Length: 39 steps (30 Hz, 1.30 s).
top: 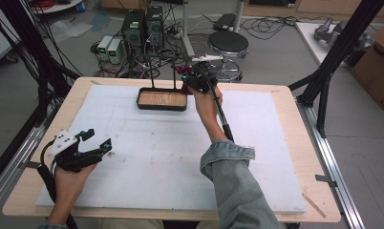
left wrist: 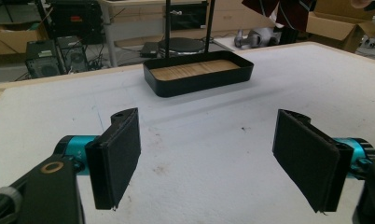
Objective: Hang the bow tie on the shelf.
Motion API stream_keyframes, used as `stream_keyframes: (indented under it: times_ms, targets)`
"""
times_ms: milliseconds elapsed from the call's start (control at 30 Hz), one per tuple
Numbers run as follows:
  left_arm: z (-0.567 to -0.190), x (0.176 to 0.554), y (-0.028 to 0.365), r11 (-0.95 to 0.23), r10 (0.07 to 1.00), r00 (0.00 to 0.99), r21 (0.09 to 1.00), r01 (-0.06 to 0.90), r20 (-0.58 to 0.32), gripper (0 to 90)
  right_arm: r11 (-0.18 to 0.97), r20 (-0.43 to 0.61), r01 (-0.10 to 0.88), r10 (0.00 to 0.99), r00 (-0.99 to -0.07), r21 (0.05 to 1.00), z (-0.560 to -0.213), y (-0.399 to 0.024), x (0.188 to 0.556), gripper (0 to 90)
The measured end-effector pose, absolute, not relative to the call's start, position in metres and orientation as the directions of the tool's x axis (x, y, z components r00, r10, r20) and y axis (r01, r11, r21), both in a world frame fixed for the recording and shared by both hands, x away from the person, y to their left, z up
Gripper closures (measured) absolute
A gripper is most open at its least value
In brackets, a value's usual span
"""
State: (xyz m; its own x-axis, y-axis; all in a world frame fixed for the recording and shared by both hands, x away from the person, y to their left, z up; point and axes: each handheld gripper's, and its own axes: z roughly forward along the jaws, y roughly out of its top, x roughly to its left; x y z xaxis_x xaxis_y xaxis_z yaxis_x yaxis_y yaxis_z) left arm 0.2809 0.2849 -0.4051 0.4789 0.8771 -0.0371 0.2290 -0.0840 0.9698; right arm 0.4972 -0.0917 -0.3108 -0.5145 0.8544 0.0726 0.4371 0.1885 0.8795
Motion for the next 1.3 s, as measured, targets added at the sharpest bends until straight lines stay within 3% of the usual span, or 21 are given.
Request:
stream_keyframes:
  times_ms: [367,1300]
  targets:
    - [-0.406,0.281,0.284,-0.077,0.877,0.479,0.97,0.23,-0.044,23.8,0.141,0.117,0.467,0.869,-0.482,0.873,-0.32,-0.097,0.509,72.7]
    - [-0.408,0.282,0.283,-0.076,0.873,0.484,0.969,0.236,-0.049,23.8,0.108,0.132,0.438,0.866,-0.483,0.893,-0.321,-0.093,0.514,72.4]
